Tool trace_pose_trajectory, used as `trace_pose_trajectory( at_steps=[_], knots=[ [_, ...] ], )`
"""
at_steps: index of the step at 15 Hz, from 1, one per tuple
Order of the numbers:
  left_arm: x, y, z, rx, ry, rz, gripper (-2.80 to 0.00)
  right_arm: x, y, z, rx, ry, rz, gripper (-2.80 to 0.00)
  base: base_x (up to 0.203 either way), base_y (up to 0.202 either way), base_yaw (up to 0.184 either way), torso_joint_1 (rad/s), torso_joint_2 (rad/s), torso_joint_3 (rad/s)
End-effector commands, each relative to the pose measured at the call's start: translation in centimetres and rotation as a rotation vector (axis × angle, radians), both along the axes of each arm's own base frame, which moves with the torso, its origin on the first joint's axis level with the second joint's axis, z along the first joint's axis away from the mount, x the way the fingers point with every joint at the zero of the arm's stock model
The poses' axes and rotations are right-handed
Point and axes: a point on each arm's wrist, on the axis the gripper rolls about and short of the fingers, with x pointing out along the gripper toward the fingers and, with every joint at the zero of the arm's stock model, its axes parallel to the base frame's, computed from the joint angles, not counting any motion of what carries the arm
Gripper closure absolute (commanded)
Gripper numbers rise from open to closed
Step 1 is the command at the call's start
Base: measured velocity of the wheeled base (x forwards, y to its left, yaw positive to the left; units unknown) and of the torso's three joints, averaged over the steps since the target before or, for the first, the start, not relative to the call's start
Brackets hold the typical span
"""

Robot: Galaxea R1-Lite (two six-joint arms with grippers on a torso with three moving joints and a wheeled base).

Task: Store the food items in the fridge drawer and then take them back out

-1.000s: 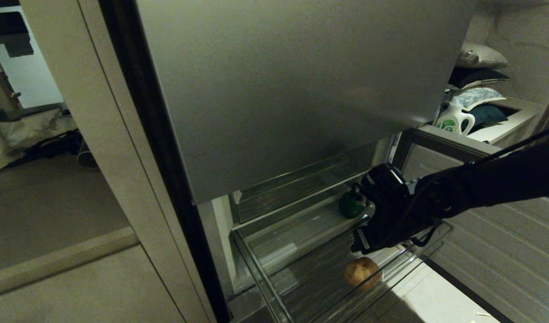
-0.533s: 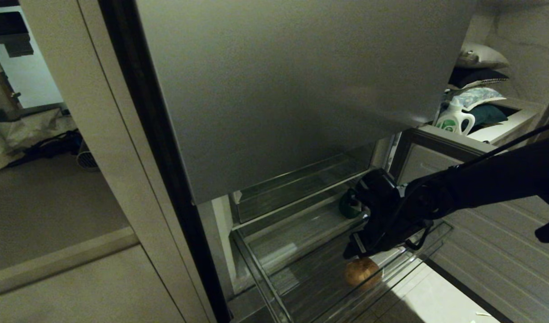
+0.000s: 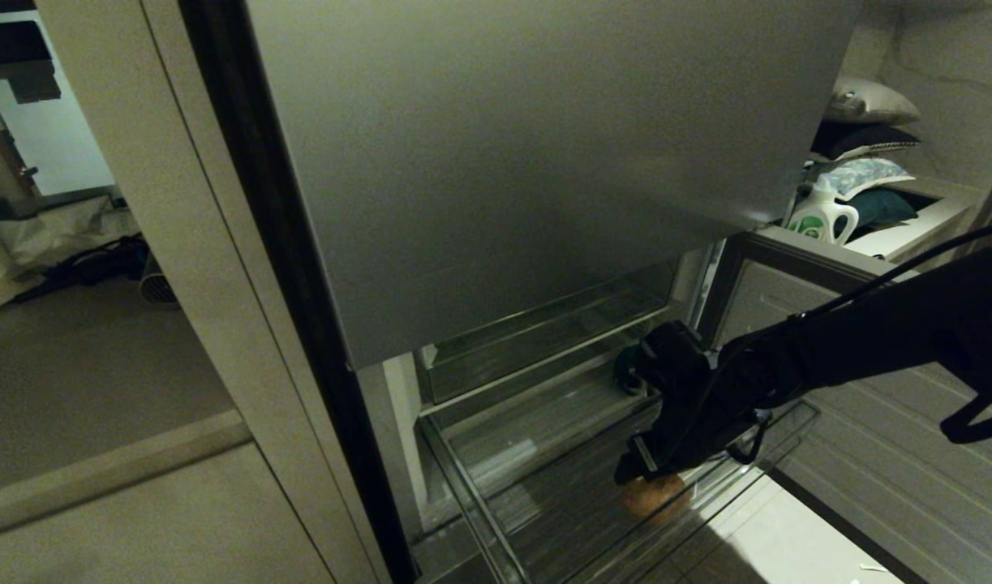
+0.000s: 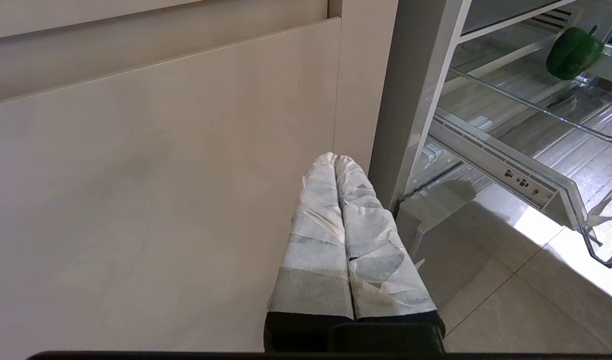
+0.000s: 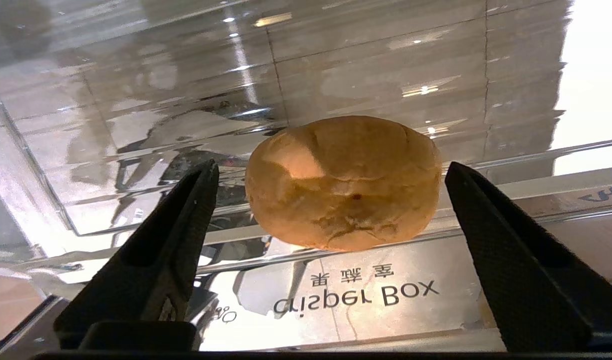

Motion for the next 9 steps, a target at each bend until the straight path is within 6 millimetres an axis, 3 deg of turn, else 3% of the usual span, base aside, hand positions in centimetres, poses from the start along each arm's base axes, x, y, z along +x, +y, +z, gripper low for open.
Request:
trace_pose_trajectory(
  at_steps=[1,9],
  knots=[
    [0.0,0.0,0.0,-0.001,0.001,0.000,0.00,0.0,0.0,-0.8,-0.010,0.026,0.000,-2.80,0.000,0.000,0.000,0.000,0.00,0.000],
    [0.0,0.0,0.0,-0.001,0.001,0.000,0.00,-0.3,-0.1,-2.4,-0.003,-0.011,0.000,-2.80,0.000,0.000,0.000,0.000,0.00,0.000]
  ],
)
